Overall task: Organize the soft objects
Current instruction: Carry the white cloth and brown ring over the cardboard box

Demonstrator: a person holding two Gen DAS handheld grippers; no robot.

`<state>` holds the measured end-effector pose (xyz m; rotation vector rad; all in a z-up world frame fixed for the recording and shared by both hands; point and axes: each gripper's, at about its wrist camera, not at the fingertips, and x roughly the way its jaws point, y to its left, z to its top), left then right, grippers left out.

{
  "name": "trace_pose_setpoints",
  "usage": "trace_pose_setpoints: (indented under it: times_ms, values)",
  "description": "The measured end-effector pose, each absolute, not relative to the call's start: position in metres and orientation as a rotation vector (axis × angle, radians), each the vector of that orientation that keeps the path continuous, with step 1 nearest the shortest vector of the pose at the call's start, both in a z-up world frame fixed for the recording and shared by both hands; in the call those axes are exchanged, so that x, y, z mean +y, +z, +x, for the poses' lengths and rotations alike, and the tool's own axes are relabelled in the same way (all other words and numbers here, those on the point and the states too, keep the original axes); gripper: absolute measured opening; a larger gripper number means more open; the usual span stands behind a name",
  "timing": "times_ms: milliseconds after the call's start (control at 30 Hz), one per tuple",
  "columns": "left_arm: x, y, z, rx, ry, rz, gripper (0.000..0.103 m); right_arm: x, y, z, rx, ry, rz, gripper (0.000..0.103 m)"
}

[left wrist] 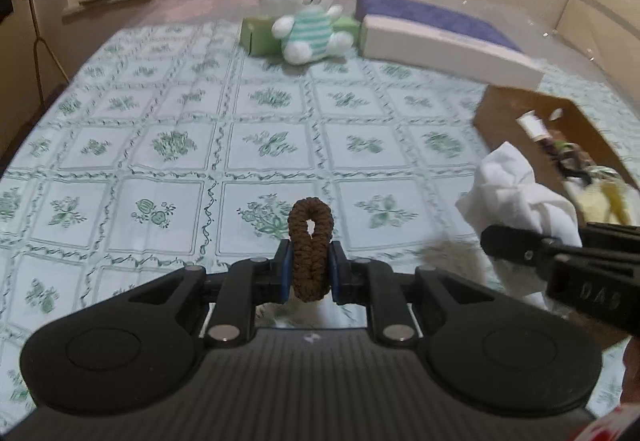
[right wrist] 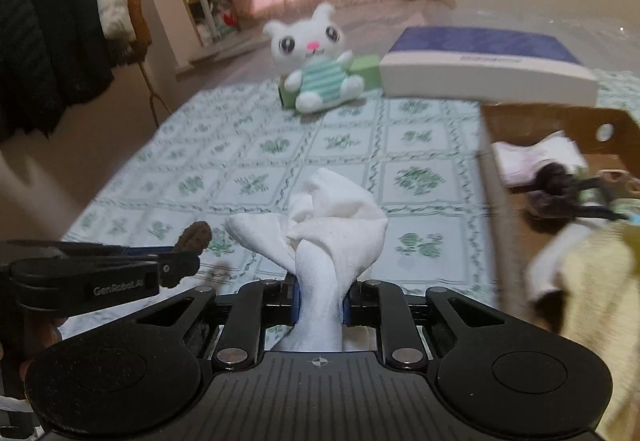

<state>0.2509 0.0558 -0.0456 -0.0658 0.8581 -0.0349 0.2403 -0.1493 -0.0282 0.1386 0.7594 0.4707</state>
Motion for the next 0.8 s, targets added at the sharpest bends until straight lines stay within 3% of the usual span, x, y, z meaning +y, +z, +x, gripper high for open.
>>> trace_pose_setpoints:
  times_ms: [367, 800]
  values:
    - [-0.001, 0.014, 0.197, 0.757, -0.142, -0.06, 0.016, -0.23, 0.012, 0.189, 0.721, 0.403, 0.152, 0.018]
    - [-0.112, 0.032, 0.22, 0.739, -0.332, 0.025, 0.016, -0.325, 0.031, 0.205, 0.703, 0.296, 0.155, 0.019]
